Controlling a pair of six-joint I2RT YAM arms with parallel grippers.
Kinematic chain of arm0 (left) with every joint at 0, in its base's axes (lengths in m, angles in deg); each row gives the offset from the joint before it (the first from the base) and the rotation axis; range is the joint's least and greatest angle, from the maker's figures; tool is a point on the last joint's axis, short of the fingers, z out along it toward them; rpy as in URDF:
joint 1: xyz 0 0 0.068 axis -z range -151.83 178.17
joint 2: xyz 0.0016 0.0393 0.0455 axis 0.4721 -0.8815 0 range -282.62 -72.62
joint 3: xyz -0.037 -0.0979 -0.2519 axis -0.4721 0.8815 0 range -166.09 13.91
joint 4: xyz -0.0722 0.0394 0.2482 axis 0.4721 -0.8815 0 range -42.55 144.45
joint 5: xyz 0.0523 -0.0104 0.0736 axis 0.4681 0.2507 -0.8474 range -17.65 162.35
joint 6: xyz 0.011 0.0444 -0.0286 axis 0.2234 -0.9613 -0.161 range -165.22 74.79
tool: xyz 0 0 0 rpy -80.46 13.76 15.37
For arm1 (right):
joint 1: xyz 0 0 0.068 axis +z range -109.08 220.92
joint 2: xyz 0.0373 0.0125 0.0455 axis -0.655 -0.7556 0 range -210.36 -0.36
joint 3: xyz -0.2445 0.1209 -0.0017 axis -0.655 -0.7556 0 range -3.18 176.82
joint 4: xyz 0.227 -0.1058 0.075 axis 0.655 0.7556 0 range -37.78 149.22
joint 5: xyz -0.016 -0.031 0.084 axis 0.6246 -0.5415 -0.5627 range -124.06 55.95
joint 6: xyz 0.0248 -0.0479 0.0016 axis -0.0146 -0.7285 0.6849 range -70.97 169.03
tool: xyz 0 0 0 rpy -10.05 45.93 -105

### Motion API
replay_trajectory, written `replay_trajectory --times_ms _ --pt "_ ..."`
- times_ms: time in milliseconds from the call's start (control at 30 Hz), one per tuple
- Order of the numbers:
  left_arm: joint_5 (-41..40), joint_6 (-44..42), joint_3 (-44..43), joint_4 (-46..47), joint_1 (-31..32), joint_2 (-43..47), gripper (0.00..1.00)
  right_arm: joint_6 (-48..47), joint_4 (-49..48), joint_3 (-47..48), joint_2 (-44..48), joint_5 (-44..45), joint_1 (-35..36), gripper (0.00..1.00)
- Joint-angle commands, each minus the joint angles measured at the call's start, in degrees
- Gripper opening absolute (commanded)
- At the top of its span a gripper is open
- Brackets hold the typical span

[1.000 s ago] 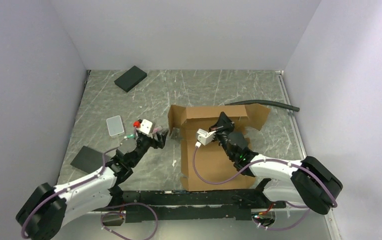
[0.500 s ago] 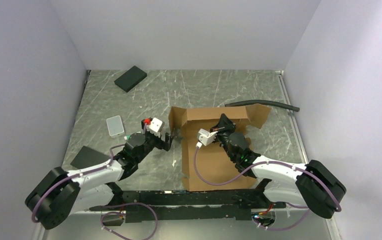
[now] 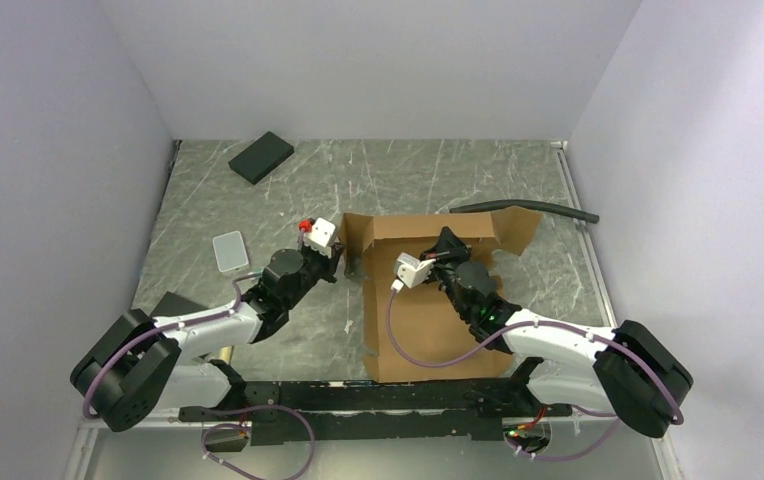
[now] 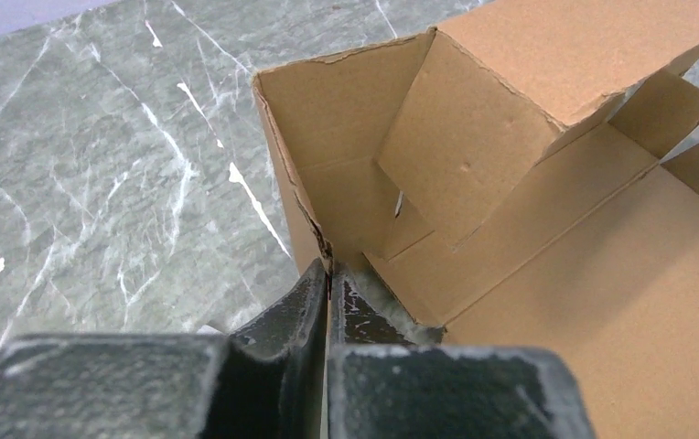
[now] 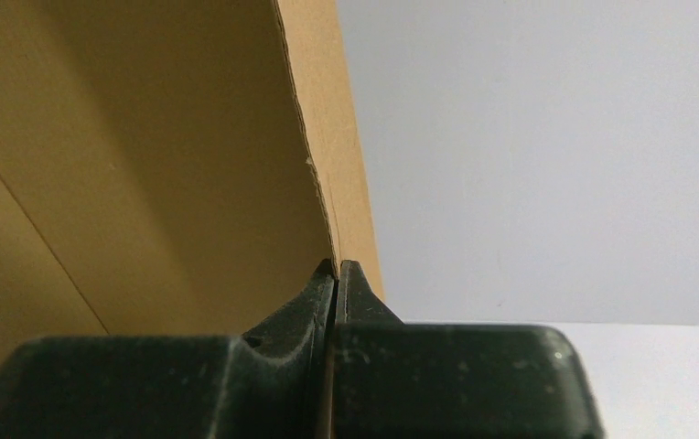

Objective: Fold the paper box

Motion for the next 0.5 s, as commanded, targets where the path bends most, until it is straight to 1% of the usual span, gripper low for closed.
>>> replay_trajectory --times_ms 0,67,233,467 --pt "2.71 2.5 -2.19 -2.53 0.01 2.12 0.03 4.41 5.34 1.34 0.25 0.64 -0.24 0.0" --pt "3.72 3.11 -1.93 -3.95 0.03 3.47 0.0 5.16 6.19 1.67 0.31 0.47 -0.51 0.0" --pt "6.33 5.44 -1.54 -6.13 0.04 6.06 0.0 6.35 7.48 2.37 0.48 0.21 -0.85 0.0" --pt "11.43 9.55 -2.11 -5.07 0.05 4.62 0.0 7.58 9.01 2.92 0.3 -0.28 -1.05 0.0"
